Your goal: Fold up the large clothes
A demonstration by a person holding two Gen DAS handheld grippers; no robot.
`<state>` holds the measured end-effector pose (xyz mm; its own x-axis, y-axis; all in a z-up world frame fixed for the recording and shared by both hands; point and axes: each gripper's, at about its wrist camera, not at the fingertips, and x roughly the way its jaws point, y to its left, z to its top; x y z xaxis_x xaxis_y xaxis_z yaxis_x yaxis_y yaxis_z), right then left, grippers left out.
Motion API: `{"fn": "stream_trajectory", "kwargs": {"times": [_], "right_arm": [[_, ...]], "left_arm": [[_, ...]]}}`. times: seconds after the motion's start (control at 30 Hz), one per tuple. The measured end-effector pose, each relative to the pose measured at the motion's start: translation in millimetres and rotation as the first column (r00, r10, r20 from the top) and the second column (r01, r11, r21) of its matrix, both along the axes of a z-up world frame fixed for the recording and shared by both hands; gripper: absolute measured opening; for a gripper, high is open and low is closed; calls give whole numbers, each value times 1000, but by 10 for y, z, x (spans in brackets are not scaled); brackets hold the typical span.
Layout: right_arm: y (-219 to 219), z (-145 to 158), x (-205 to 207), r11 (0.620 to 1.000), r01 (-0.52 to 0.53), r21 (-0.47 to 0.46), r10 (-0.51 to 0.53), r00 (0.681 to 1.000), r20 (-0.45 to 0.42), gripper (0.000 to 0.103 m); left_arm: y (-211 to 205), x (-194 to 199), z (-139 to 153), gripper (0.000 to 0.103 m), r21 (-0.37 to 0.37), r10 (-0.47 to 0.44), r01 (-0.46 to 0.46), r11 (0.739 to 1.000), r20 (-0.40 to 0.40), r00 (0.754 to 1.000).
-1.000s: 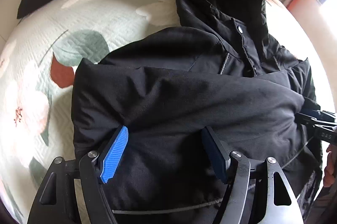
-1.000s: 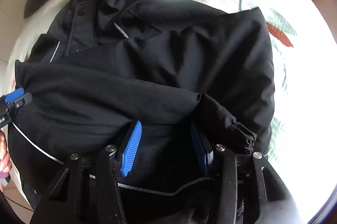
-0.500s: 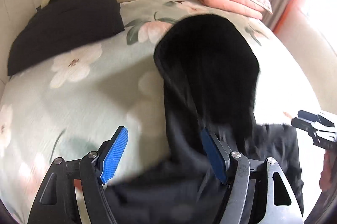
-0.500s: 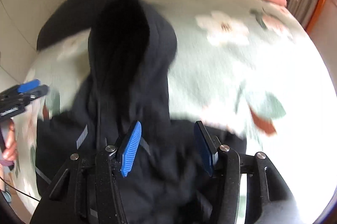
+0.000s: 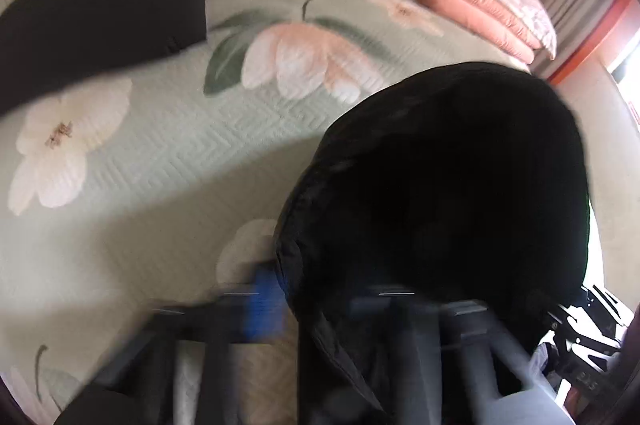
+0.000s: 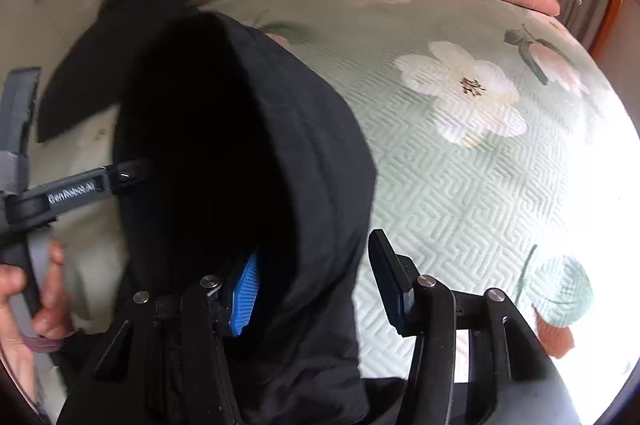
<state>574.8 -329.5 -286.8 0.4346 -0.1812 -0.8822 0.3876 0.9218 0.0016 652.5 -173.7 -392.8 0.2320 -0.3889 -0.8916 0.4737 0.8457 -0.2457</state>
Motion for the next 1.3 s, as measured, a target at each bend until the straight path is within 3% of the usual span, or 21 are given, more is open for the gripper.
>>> {"fn": "stream_trajectory", "kwargs": {"times": [0.1, 0.23, 0.3, 0.4, 0.5, 0.57, 0.63, 0.73, 0.8, 0.93, 1.07, 1.17, 1.3], "right_arm": [[-211, -17, -166, 997, 48, -54, -49, 999, -12, 39], [-400, -199, -354, 999, 38, -3, -38, 997, -61, 39], [-410, -385, -363, 1000, 23, -1, -23, 995, -100, 39], [-422, -639, -342, 1000, 10, 8, -9, 993, -116, 44], [-359, -581, -319, 999, -22, -43, 16, 992, -126, 45], [-339, -496, -376, 997, -57, -46, 51, 991, -120, 46], [-291, -319, -484, 995, -94, -44, 89, 990, -108, 48], [-201, -17, -654, 988, -146, -58, 141, 987, -79, 50], [-110, 212, -736, 983, -181, -44, 179, 983, -47, 51], [134, 632, -652, 966, -246, -75, 248, 969, 19, 53], [222, 686, -188, 965, -258, -39, 260, 963, 64, 54], [234, 401, 173, 967, -256, 5, 256, 966, 17, 55], [200, -259, 413, 966, -248, 78, 257, 956, -138, 54]], "left_arm": [[249, -59, 117, 7, -68, 31, -30, 997, 11, 999], [751, -312, 322, 7, -107, 43, -42, 993, 10, 999], [905, -288, 80, 8, -74, 68, -73, 995, -62, 996], [1004, -155, -558, 11, -81, 98, -121, 989, -241, 965], [1127, -147, -510, 13, -187, 99, -151, 971, -259, 961], [1199, -217, -397, 38, -179, 96, -138, 974, -227, 969], [1267, -336, -246, 53, -108, 75, -94, 990, -171, 982], [1409, -507, 3, 53, -28, 39, -42, 999, -103, 994], [1503, -563, 198, 53, -26, 31, -33, 999, -64, 997], [1304, -584, 718, 53, -87, -13, 17, 996, 43, 999], [692, -512, 990, 58, -163, -81, 94, 982, 87, 993], [233, -395, 742, 58, -151, -143, 147, 978, 35, 989], [73, -249, 33, 57, -36, -143, 140, 990, -99, 985]]}}
